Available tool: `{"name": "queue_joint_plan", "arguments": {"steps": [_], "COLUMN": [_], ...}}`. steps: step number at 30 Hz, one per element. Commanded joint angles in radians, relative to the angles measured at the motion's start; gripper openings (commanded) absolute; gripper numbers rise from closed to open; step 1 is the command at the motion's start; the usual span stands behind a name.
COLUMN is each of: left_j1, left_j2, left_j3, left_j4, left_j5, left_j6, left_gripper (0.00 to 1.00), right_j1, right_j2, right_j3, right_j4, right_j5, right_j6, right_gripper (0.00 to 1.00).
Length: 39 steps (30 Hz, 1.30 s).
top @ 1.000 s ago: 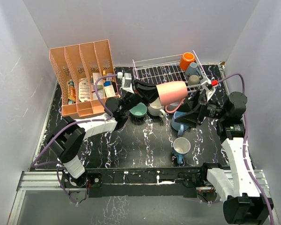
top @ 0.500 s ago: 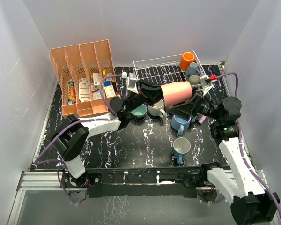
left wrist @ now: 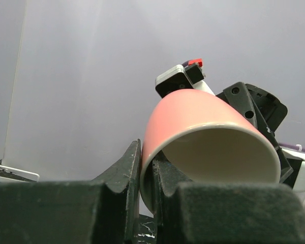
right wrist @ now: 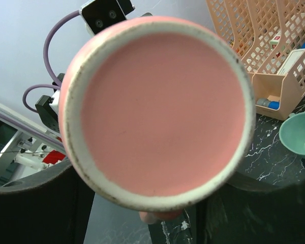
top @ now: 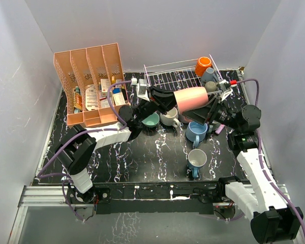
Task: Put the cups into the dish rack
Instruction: Turn the cup upside down in the dish rack.
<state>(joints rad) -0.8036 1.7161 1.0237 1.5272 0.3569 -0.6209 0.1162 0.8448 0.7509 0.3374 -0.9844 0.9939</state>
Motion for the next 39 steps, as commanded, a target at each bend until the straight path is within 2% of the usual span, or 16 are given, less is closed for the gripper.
{"name": "queue_joint_plan", "arguments": {"steps": [1, 8, 14, 17, 19, 24, 29, 33, 36, 39], "left_j1": [-0.003, -0.003, -0.003, -0.003, -0.003, -0.003, -0.003, -0.003, -0.003, -0.002], "left_j2": [-0.053, -0.051, -0.042, -0.037, -0.035, -0.041, -0.071, -0.107, -0.151, -0.211], "left_j3": [0.024, 0.022, 0.030, 0.031, 0.029, 0.012, -0.044, -0.109, -0.173, -0.260], "left_j4": [0.236, 0.238, 0.247, 0.255, 0.259, 0.264, 0.268, 0.266, 0.262, 0.220], "left_j5": [-0.036, -0.039, -0.037, -0.036, -0.036, -0.058, -0.119, -0.172, -0.219, -0.269], "left_j6": [0.007, 0.003, -0.018, -0.028, -0.033, -0.041, -0.041, -0.032, -0.024, -0.009], "left_gripper": [0.00, 0.00, 0.00, 0.00, 0.00, 0.00, 0.34, 0.54, 0.62, 0.66], "right_j1": [0.003, 0.003, 0.003, 0.003, 0.003, 0.003, 0.003, 0.002, 0.002, 0.000], "right_j2": [-0.009, -0.010, -0.003, 0.004, 0.005, 0.007, 0.010, 0.020, 0.027, 0.037], "right_j3": [-0.005, -0.017, -0.025, -0.027, -0.027, -0.027, -0.020, -0.008, 0.005, 0.040], "right_j4": [0.077, 0.087, 0.101, 0.106, 0.108, 0.113, 0.123, 0.121, 0.108, 0.047], "right_j5": [0.023, 0.002, -0.032, -0.046, -0.050, -0.061, -0.081, -0.081, -0.076, -0.068], "right_j6": [0.015, 0.020, 0.033, 0.039, 0.040, 0.034, 0.009, -0.019, -0.047, -0.129], "right_gripper": [0.62, 0.45, 0.39, 0.23, 0.09, 0.08, 0.08, 0.08, 0.08, 0.08]}}
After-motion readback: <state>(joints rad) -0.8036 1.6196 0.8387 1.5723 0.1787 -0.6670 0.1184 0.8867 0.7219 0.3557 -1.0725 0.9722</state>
